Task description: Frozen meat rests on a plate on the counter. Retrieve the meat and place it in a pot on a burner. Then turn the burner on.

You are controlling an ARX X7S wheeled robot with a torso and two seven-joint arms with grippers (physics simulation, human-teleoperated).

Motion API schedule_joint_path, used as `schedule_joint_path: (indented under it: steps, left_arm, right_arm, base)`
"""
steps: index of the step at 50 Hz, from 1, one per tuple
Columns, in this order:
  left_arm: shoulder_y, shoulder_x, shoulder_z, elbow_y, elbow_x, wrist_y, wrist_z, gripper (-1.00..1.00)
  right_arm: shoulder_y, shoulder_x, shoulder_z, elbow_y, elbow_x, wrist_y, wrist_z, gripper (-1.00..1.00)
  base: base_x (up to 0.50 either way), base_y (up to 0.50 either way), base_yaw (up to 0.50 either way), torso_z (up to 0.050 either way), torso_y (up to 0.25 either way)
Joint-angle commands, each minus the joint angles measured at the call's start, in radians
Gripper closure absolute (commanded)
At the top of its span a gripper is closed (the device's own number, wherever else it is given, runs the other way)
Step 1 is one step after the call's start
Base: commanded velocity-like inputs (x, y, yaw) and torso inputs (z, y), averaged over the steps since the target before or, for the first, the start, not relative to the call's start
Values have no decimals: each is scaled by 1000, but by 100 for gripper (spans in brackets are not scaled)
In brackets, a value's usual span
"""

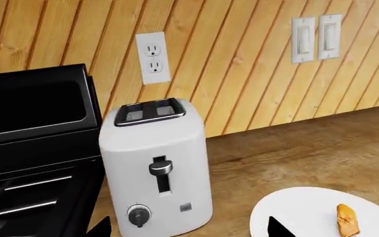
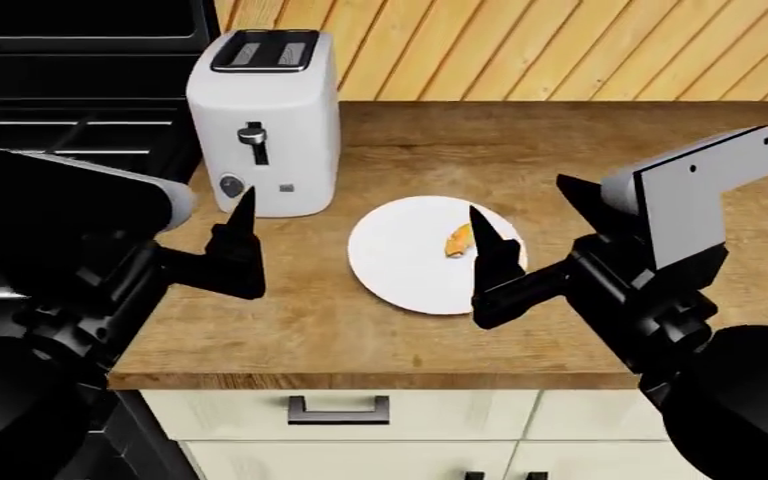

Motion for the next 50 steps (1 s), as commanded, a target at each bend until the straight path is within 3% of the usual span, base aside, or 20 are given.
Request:
schedule_joint_path:
  steps: [1,10,23,26,31,35,50]
  left_arm:
    - [17,-23,6,-15,2,39,12,-100]
    - [46,-42,10,-35,18,89,33,-100]
    - [57,-55,26,-45,25,124,44,-100]
    - [61,-60,24,-45,24,130,48,-100]
    - [86,-71,39,-66,52,179,68,-100]
    - [103,-79,53,-87,76,218,86,-100]
    - [145,-92,59,-116,102,292,120,-100]
  right_arm:
    - [31,6,-38,20,30,5,33,-100]
    - [46,32,-138,39,-6,-36,43,-100]
    - [70,-3,-129,98,17,25,111,-100]
    - [98,-33,-118,153,37,68,166,-100]
    - [163,-35,-133,356,265,72,456,-100]
    - [190,-43,-150,466,364,68,579,-100]
    - [231,-48,-240,662,388,23,657,-100]
  base:
    - [500,-117,0,0,0]
    - [432,53,0,0,2]
    - [71,55,0,0,1]
    - [0,0,0,0,0]
    - [0,0,0,0,0]
    - [0,0,0,0,0]
    - [0,0,0,0,0]
